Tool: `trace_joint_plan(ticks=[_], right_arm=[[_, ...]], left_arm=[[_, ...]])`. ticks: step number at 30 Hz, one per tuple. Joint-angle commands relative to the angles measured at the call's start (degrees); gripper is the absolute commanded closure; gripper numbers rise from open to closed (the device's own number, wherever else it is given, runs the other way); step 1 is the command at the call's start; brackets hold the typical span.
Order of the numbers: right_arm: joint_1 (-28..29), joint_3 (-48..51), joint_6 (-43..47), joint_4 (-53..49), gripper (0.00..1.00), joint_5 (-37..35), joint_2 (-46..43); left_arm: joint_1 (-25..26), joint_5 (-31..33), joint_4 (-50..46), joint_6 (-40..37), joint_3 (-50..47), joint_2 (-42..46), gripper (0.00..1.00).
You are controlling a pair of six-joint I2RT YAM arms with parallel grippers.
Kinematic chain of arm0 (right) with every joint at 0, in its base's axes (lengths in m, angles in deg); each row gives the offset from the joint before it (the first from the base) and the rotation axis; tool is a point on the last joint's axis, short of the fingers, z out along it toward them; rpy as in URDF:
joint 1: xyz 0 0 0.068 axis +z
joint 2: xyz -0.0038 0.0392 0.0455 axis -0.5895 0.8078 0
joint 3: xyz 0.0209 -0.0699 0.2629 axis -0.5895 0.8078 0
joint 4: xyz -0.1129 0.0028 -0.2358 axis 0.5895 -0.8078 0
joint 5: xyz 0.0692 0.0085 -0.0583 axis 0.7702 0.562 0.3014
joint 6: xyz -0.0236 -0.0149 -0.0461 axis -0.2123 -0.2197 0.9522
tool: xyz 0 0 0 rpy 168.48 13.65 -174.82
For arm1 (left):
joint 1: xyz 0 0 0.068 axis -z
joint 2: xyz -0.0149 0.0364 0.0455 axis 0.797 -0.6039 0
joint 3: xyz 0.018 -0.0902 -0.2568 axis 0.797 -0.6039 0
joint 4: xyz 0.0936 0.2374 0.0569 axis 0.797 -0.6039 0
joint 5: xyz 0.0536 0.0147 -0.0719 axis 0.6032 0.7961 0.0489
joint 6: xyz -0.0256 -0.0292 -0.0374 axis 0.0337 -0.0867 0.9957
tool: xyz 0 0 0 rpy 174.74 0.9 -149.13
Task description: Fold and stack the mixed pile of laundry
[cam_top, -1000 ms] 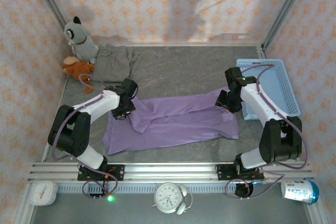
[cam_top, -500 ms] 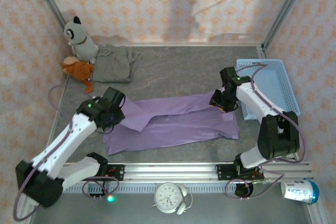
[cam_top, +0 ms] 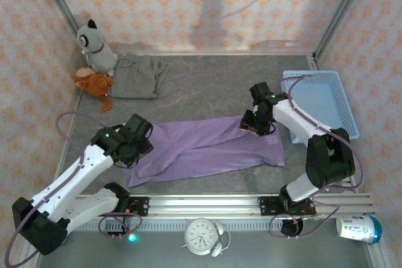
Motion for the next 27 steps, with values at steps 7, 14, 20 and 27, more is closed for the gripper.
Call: trace_joint_plan(ticks=[7,14,20,27], right_arm=[[5.19,3.2,0.36,2.61,0.6,2.09,0.32],[6.01,4.74,-4.42,9.55,0.64,1.43,6.72],[6.01,-1.56,-6.08,9.62,0.66,-3.5,15.22],[5.93,-10.69,-7.68,8.11,0.67,-7.51,23.42]], left_arm=[[-5.83,7.17,16.97,-5.37,-2.92,-9.96,0.41],[-7.06,6.02,27.19,-6.26,-5.8,-20.98,0.57],[-9.94,4.18,27.62,-11.2,-1.04,-32.95,0.58],[-13.27,2.75,26.69,-19.17,12.66,-46.88,0.58]])
